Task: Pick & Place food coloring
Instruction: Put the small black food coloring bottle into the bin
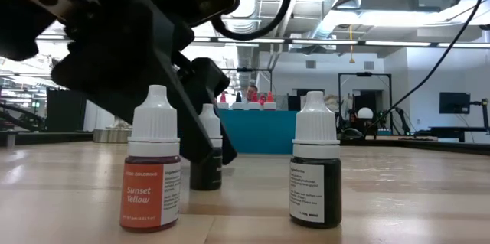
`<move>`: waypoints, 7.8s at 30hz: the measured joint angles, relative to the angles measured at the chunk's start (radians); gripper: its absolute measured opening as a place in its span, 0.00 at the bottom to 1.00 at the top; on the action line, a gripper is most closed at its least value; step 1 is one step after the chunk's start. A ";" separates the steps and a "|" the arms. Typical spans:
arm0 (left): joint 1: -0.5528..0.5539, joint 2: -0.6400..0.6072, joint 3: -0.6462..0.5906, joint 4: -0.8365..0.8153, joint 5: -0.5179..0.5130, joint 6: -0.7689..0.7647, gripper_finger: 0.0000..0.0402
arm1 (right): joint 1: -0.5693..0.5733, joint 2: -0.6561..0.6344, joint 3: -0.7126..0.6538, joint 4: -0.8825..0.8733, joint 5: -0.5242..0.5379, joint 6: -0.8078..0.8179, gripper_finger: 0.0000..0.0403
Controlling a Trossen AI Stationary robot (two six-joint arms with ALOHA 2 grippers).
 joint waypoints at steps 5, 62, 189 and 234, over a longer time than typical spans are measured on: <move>0.001 0.000 0.000 0.001 -0.003 -0.026 0.41 | 0.000 0.000 0.000 -0.005 0.000 0.000 0.27; 0.100 0.000 0.053 -0.232 -0.100 -0.180 0.36 | 0.000 0.000 0.000 -0.008 0.028 -0.011 0.27; 0.182 -0.108 0.057 -0.347 0.001 0.013 0.14 | -0.001 0.000 0.000 -0.034 0.079 -0.028 0.27; 0.632 -0.235 0.186 -0.596 -0.059 0.046 0.14 | -0.040 0.000 0.000 -0.019 0.107 -0.027 0.27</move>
